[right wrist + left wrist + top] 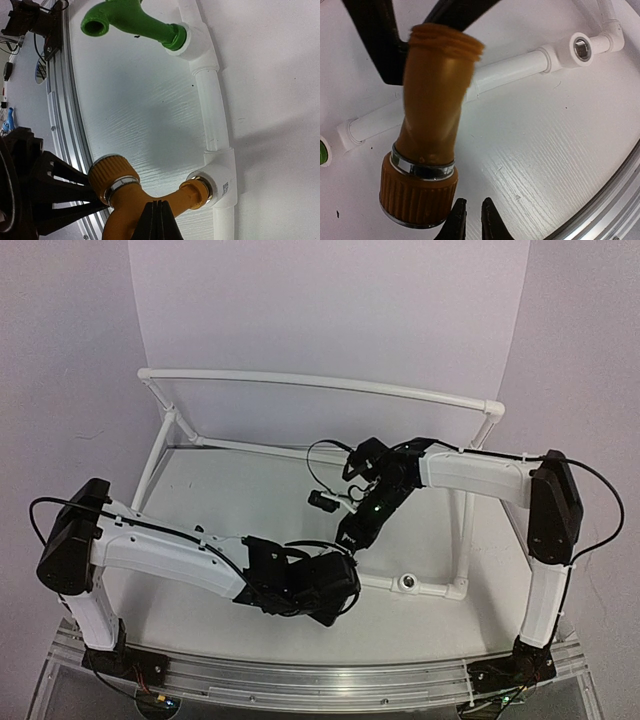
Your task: Install the water faucets
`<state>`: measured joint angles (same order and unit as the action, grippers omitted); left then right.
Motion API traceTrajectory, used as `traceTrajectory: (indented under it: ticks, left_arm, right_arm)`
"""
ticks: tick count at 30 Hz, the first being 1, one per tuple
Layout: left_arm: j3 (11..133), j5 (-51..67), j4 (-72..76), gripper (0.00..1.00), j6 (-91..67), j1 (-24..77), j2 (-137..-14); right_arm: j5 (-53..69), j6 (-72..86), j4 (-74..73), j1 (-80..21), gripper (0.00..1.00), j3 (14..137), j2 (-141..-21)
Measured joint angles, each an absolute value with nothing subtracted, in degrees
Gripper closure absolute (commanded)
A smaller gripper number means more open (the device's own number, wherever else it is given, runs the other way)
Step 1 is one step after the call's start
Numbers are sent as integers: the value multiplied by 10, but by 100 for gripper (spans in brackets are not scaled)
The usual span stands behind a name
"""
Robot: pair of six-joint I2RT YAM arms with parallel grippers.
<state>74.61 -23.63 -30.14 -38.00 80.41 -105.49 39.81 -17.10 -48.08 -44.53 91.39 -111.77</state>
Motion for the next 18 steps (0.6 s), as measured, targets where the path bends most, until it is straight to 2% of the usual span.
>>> traceTrajectory:
  ticks: [18]
  left_arm:
    - [683, -268, -311, 89, -411, 770, -998]
  right_arm:
    - [376, -177, -473, -436, 100, 865, -1091]
